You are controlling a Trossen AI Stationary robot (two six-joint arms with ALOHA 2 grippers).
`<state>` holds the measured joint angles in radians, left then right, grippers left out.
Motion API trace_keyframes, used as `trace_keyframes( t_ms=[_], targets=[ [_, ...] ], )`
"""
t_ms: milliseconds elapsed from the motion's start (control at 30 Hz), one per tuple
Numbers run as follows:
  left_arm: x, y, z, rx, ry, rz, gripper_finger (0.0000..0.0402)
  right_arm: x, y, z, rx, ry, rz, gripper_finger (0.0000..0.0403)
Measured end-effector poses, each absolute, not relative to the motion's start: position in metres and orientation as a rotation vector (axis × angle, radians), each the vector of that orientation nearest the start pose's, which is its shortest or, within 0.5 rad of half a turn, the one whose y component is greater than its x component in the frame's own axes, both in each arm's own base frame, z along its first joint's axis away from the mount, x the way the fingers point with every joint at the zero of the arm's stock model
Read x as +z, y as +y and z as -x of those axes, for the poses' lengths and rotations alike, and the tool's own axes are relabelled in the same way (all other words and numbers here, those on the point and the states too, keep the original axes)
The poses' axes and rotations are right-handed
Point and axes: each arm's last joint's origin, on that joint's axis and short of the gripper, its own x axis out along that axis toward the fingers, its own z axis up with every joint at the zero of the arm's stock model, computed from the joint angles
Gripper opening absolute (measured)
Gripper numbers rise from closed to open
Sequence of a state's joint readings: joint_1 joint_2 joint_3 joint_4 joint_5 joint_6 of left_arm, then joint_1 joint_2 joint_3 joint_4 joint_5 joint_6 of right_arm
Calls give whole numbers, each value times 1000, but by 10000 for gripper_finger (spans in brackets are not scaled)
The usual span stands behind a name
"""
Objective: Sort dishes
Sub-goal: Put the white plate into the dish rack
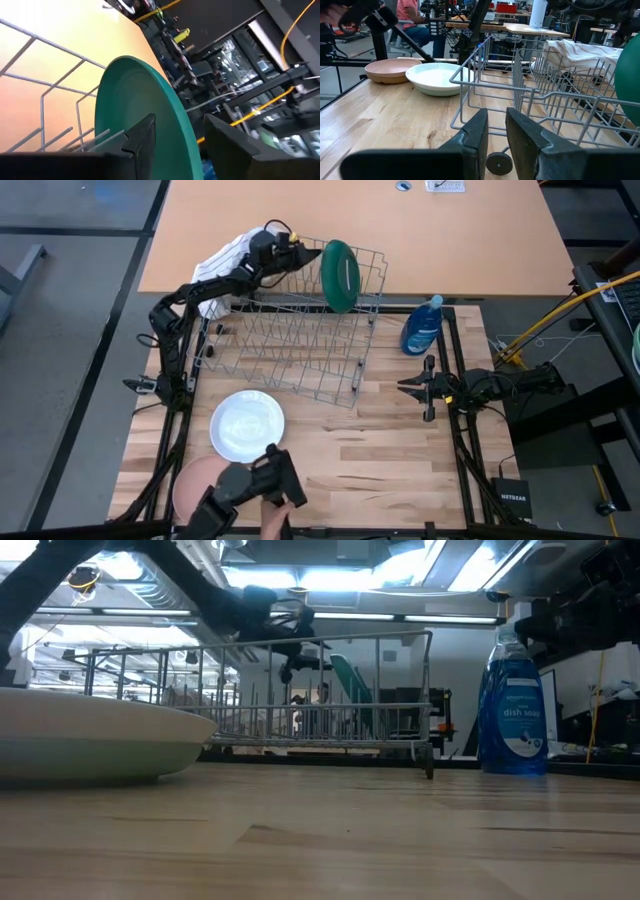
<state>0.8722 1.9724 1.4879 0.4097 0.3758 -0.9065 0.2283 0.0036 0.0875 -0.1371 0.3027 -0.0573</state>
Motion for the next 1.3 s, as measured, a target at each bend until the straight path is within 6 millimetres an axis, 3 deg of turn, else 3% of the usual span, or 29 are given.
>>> trace_keyframes(
  t_ms=[267,400,567,733,933,1067,1200,1300],
  targets=[
    [301,357,-285,258,-221,850,155,180,12,-90,-73,54,71,72],
    [328,344,-280,150,-248,741,155,180,12,-90,-72,54,71,72],
    [360,314,-281,-36,-207,645,155,180,12,-90,-73,54,71,72],
    [390,262,-296,-319,-109,534,155,180,12,-90,-73,54,71,72],
    [414,176,-323,-587,-4,490,155,180,12,-90,-73,54,71,72],
    [420,118,-333,-715,70,460,155,180,12,-90,-72,54,71,72],
    [417,69,-331,-688,175,430,155,180,12,-90,-73,54,71,72],
    [406,38,-321,-509,324,350,155,180,12,-90,-72,54,71,72]
  ],
)
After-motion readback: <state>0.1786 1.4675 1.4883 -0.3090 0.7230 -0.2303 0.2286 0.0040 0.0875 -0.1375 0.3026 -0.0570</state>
